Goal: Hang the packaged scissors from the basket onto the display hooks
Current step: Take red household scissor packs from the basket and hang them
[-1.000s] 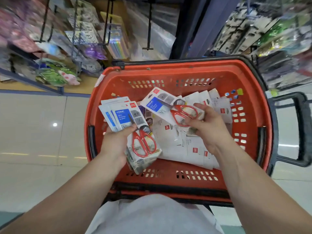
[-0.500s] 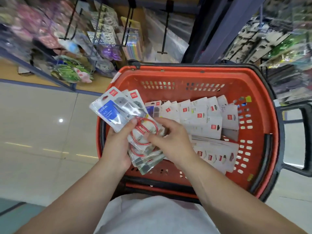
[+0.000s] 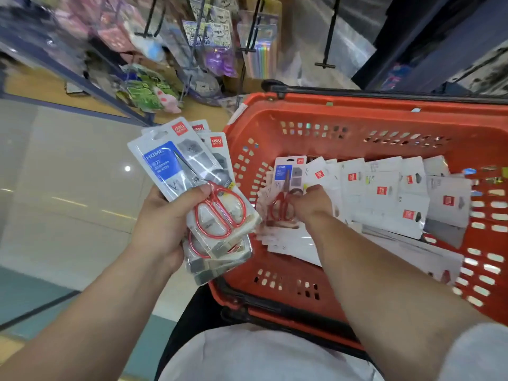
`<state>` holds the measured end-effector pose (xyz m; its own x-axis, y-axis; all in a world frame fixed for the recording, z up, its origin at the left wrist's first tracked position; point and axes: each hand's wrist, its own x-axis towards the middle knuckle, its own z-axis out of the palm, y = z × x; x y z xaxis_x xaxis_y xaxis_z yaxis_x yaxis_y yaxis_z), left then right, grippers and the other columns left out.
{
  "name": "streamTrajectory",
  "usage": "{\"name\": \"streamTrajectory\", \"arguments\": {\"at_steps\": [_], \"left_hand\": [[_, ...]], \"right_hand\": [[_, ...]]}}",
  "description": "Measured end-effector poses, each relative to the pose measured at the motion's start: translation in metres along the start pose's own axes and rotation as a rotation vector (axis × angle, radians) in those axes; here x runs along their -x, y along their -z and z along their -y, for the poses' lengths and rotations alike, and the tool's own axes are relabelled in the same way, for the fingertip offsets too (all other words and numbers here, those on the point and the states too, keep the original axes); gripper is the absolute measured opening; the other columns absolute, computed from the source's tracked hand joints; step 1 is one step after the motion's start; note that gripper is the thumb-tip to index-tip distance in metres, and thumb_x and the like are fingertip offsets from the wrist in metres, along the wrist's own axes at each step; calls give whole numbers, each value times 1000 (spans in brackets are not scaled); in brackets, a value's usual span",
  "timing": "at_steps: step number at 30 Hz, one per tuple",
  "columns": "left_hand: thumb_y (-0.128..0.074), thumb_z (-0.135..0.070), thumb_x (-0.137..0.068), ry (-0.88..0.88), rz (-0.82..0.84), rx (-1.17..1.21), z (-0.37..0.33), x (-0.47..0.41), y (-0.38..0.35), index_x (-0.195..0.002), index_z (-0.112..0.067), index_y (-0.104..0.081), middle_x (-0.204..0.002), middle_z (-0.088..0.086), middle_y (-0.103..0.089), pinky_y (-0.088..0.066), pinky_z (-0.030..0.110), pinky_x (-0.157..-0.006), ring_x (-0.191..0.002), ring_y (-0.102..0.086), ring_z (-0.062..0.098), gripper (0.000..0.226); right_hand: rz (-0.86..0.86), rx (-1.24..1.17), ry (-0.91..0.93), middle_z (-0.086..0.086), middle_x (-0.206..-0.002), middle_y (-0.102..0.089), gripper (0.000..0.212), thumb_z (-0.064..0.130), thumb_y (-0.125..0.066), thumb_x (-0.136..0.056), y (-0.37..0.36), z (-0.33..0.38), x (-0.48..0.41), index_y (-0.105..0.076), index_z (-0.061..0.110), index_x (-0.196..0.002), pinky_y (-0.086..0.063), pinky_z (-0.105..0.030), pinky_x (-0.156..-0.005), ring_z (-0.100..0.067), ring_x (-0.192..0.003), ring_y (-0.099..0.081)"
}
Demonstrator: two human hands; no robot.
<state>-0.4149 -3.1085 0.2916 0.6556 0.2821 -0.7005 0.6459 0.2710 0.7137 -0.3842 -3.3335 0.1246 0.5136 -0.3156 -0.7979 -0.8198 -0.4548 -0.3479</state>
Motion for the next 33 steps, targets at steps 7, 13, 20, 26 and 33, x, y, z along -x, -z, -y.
{"name": "streamTrajectory", "arguments": {"at_steps": [7, 13, 20, 26, 33], "left_hand": [[-80, -4, -83, 24, 28, -32, -4, 1, -4, -126, -15, -69, -109, 10, -80, -65, 40, -70, -93, -79, 31, 46], [-74, 0, -88, 50, 87, -9, -1, 13, -32, -123, -13, -69, -107, 11, -81, -66, 42, -70, -92, -79, 32, 37], [-73, -2, -89, 144, 149, 90, 21, 19, -75, -119, -18, -73, -106, 10, -81, -66, 42, -71, -85, -79, 26, 35], [-76, -4, -88, 184, 140, 114, 40, 15, -97, -130, -14, -69, -112, 12, -80, -65, 44, -73, -95, -79, 31, 44], [-78, -25, -82, 237, 254, 188, 46, 32, -115, -134, -19, -70, -123, 12, -77, -60, 50, -92, -111, -75, 33, 52]], "right_hand": [[57, 23, 108, -6, -94, -70, 9, 22, -67, -96, -9, -8, 3, -66, 14, -98, -45, -27, -70, -26, -86, -66], [262, -480, 235, 3, -93, -79, 17, 6, -64, -100, 84, -20, 49, -71, 20, -108, -55, -27, -77, -15, -85, -73], [339, -662, 478, 0, -102, -79, 29, 0, -58, -102, 148, -16, 109, -68, 21, -121, -60, -35, -83, -18, -91, -73], [201, -723, 457, -3, -105, -79, 30, 2, -57, -104, 150, -28, 120, -67, 20, -126, -62, -35, -82, -21, -94, -75], [213, -609, 433, -5, -100, -80, 41, 11, -61, -104, 136, -33, 122, -58, 25, -142, -63, -46, -84, -29, -93, -78]]}}
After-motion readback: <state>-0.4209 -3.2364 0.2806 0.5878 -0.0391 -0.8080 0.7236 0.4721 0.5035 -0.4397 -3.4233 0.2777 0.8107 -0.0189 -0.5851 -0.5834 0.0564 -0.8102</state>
